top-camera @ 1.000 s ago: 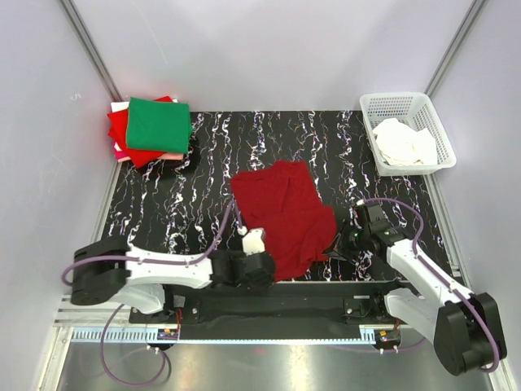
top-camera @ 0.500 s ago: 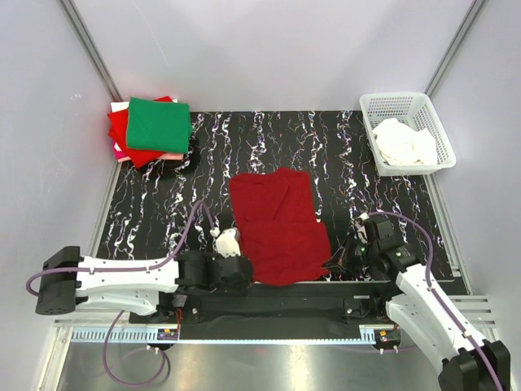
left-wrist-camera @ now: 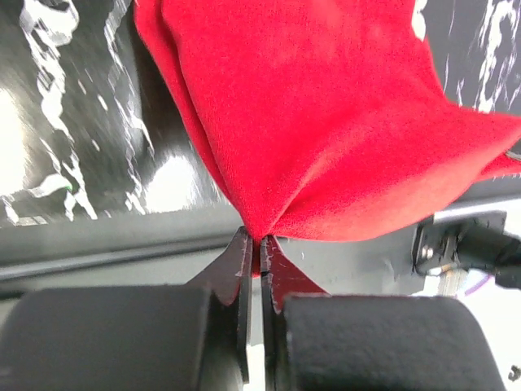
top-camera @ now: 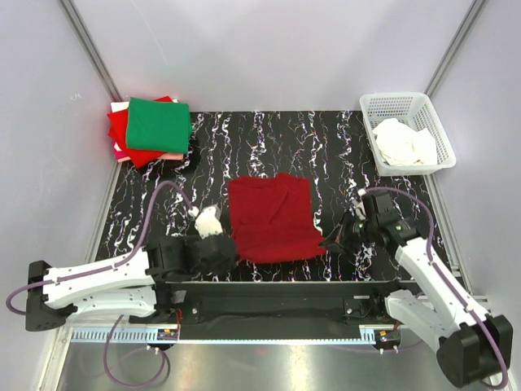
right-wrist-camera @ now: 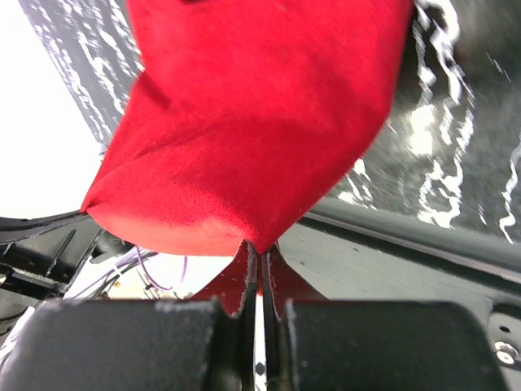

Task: Fold and stack the t-shirts
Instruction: Fold the tshirt

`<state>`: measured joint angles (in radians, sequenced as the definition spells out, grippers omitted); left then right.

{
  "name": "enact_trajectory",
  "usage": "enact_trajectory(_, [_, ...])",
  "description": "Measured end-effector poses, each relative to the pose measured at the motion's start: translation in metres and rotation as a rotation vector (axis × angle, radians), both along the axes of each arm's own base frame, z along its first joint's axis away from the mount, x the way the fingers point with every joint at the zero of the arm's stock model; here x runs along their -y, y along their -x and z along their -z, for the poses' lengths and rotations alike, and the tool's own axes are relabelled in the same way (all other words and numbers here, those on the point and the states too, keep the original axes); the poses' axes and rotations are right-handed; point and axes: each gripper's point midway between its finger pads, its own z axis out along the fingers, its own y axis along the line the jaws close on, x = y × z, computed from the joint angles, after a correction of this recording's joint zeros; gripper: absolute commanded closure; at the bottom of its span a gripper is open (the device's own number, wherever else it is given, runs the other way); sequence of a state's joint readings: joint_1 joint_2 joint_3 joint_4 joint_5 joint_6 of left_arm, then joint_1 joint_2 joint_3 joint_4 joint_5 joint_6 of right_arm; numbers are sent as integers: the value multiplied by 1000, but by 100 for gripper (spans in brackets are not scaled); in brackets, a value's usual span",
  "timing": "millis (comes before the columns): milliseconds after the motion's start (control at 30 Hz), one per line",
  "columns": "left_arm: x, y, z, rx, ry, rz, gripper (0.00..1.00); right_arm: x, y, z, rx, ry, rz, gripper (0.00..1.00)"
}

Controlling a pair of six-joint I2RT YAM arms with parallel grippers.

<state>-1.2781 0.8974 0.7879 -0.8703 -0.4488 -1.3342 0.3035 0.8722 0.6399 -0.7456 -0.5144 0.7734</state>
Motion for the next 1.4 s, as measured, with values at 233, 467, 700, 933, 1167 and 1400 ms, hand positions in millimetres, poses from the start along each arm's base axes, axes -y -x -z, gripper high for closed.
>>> enact_trajectory(233, [-16,-45,-18,47,-44,-53,94,-12,-43,-17,24,14,-16,100])
enact_trajectory(467, [-21,-100,-33,48,-99,-61,95,-21,-93,-21,41,60,-28,100])
enact_trajectory(700, [-24,-155,-31,21,-141,-48,95,-31,-155,-14,47,97,-16,100])
enact_trajectory(933, [-31,-229,-18,-34,-157,-43,95,-34,-231,4,32,109,22,100])
enact_trajectory(1167, [-26,-305,19,-84,-143,-6,75,-39,-299,42,10,101,29,73])
enact_trajectory(1400, [-31,-342,77,-199,-123,15,48,-32,-304,87,-69,148,14,30])
